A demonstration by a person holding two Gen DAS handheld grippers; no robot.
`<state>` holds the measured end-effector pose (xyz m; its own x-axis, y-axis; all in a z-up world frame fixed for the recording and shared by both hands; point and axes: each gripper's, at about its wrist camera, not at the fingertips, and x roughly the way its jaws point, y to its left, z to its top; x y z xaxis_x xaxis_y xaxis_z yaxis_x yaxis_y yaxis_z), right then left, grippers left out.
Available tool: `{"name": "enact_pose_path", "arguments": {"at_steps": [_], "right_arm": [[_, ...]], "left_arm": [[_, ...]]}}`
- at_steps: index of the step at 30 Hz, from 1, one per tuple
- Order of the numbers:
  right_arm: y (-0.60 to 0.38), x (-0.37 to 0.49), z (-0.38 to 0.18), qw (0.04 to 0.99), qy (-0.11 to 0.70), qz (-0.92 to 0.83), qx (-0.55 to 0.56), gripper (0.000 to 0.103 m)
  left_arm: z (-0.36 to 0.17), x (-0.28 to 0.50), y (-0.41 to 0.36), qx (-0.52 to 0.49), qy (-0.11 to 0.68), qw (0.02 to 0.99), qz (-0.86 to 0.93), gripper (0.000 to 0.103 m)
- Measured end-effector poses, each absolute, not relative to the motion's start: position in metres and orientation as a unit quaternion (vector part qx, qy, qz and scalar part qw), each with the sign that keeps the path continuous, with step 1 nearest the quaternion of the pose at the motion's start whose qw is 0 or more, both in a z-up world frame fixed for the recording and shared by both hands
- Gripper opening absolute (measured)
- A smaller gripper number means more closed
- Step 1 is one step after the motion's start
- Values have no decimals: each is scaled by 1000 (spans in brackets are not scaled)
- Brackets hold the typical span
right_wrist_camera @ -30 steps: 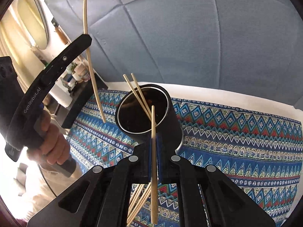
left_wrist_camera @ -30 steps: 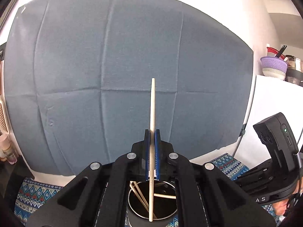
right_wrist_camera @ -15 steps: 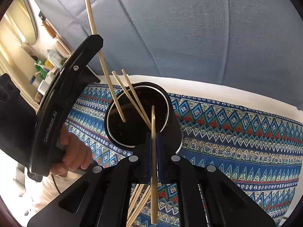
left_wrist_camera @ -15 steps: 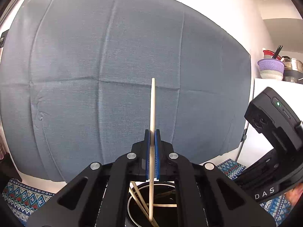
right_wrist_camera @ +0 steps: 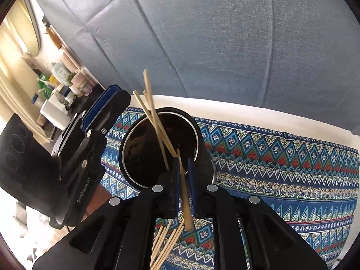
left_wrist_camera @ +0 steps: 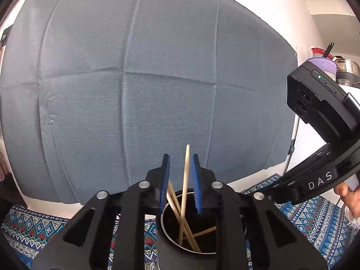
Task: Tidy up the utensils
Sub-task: 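Drop the sticks into the black holder and open both tools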
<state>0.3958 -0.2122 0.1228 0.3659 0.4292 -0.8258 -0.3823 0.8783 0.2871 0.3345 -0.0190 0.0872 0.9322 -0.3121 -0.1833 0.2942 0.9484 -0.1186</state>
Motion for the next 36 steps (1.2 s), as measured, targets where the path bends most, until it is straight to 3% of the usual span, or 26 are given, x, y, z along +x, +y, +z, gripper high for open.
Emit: {"name": "enact_pose_path", "arguments": {"at_steps": [2,3,8,13,15,36], "right_arm": [[-214,393,129,839,491,235,15,54],[-215,390,133,850,477,225,9,61],[-226,384,149,869,441,225,11,65],[-234,378,161,887,413,206,11,85],[-238,376,164,890,408,204,15,86],[-257,340,165,883,423,199,39,88]], "left_arm": [[90,330,-14,-49,92,982,-155,41],[91,328,-11,-52,88,982,-156,43],[100,316,4,-53,70,985,-148,65],[107,303,14,-48,60,985,-156,91],[109,299,15,-44,61,985,-158,97],[122,254,6,-15,111,981,-162,97]]}}
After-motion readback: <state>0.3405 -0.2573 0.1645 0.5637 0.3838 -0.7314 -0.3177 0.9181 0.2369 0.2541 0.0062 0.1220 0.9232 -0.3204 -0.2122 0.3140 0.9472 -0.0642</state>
